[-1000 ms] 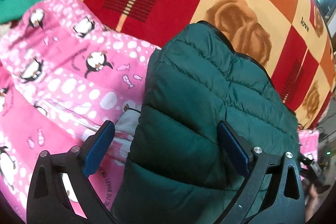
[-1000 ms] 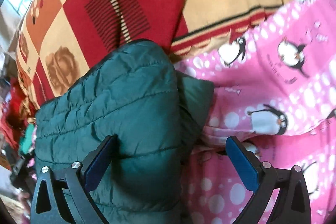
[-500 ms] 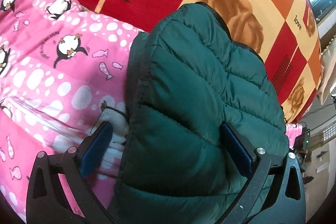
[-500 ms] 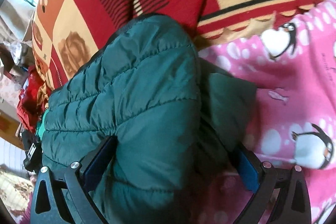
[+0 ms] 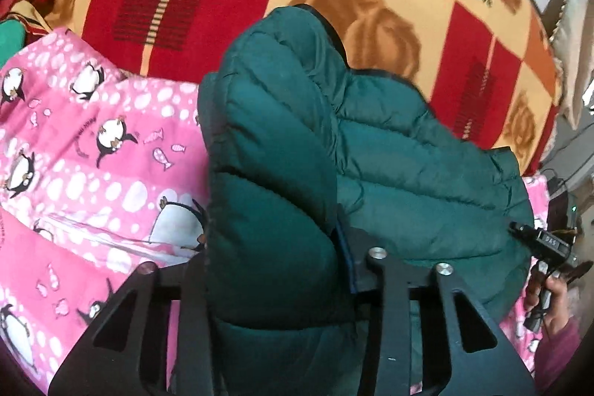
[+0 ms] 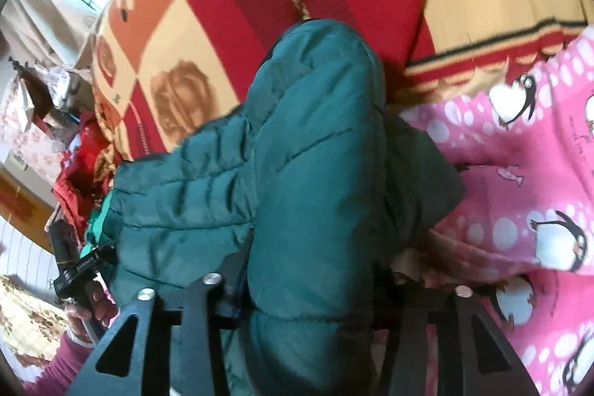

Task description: Fold large clothes

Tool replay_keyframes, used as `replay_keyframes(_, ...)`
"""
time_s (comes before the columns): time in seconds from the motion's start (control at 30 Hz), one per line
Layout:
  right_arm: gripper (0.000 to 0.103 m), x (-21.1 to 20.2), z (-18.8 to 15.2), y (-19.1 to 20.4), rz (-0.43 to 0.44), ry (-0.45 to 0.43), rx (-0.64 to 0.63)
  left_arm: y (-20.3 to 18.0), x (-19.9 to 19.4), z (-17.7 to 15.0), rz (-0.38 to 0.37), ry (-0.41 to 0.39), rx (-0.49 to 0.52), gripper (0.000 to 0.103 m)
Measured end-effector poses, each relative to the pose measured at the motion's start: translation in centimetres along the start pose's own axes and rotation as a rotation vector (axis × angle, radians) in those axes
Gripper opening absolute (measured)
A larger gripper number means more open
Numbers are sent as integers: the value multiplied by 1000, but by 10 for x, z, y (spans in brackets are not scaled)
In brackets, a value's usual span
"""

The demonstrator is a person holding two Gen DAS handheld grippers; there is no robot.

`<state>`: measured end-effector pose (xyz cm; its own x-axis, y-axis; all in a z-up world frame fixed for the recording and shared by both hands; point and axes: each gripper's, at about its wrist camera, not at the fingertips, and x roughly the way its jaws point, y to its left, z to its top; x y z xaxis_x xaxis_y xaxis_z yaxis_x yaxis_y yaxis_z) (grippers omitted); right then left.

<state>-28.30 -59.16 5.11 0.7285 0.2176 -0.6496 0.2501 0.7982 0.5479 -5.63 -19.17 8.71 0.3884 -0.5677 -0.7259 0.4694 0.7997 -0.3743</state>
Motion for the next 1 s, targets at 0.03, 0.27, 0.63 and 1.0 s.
replay_keyframes(0.03, 39, -6, -2, 4, 7, -9, -3, 0, -6, 0, -8, -2, -2, 33)
replay_keyframes(0.27, 38, -49, -23, 39, 35, -33, -26, -2, -64, -18, -71, -20, 11, 30)
replay_keyframes(0.63, 38, -92, -97, 46, 36, 27, 5, -2, -117, -82, -43, 38, 46, 30)
replay_keyframes(1.0, 70, -70, -112, 38, -235, 43, 44, 16, -90, -107, 140, -1, 42, 84)
